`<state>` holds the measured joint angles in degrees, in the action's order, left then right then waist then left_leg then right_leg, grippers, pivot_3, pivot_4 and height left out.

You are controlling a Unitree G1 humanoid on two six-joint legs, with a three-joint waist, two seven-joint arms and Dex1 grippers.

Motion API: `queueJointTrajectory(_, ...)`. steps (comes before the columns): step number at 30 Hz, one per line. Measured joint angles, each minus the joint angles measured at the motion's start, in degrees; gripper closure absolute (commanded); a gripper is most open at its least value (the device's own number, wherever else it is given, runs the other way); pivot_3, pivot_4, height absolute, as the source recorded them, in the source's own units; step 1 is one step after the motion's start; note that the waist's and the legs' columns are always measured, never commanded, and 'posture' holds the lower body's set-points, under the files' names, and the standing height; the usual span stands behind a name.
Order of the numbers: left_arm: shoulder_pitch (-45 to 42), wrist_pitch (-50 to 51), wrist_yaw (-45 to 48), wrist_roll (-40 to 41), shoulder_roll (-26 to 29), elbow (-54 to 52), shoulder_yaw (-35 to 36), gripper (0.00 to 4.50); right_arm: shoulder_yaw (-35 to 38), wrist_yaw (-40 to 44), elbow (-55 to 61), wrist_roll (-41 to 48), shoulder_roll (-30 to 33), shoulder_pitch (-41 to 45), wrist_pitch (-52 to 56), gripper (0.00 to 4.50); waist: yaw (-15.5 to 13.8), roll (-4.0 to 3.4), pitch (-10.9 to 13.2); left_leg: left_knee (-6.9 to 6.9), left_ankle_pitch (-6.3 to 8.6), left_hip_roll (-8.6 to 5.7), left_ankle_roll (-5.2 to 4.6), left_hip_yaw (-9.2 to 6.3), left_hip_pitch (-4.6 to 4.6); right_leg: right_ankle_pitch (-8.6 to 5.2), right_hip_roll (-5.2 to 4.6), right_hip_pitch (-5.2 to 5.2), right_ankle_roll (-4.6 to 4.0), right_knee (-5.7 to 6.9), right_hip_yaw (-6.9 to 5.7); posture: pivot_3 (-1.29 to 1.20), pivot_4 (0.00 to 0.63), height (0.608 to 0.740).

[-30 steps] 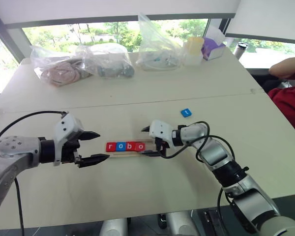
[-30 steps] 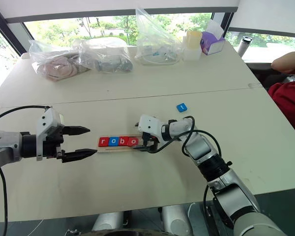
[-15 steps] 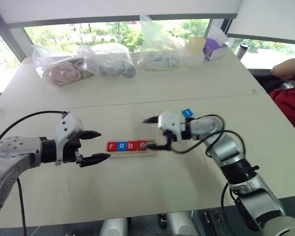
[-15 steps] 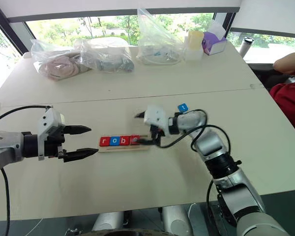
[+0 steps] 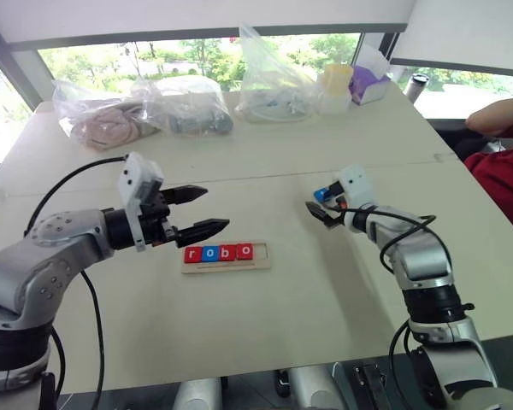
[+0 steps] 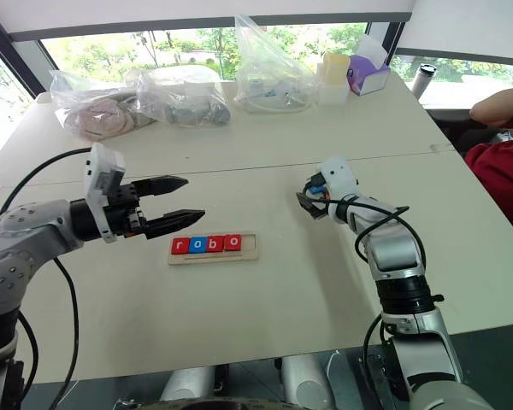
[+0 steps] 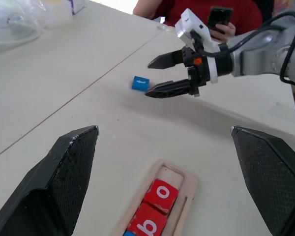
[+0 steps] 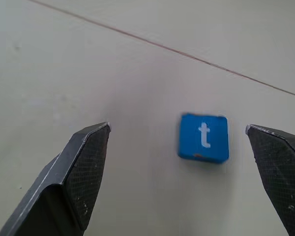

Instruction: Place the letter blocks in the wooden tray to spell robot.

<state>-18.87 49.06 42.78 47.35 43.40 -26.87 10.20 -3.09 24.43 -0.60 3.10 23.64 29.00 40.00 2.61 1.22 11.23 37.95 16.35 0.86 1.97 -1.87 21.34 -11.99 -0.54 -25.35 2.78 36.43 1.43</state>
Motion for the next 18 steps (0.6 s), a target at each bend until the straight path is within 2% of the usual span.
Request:
queueJointTrajectory(6,-0.76,-2.15,0.90,-2.68,0.03,1.22,-2.11,0.00,1.08,-4.50,-12.09,-0.61,-3.71,4.34,-5.17,0.02,-0.05,0.01,-0.01,0.04,0.00,-0.01,0.00,0.03,-0.01,0.04,0.00,0.04,0.01,-0.02,0.03,0.00,0.150,0.740)
queueJointTrajectory(13,1.82,-4.58,4.59,-8.34,5.04,-0.33,-6.20,0.00,1.67,-4.74,-18.89,-0.44,-4.00,8.21,-6.74,3.31,-0.24,0.00,-0.01,0.04,0.00,-0.02,0.00,0.01,0.00,0.01,-0.02,0.06,-0.01,-0.06,0.05,0.00,0.150,0.740)
queueJointTrajectory(18,2.28,-5.70,5.07,-9.67,5.20,-0.33,-6.34,0.00,3.21,-5.07,-18.56,0.56,-3.85,8.51,-4.47,3.30,-0.26,0.00,-0.01,0.05,0.00,-0.04,0.00,0.02,0.02,0.02,-0.05,0.09,0.05,-0.12,0.05,0.00,0.150,0.740)
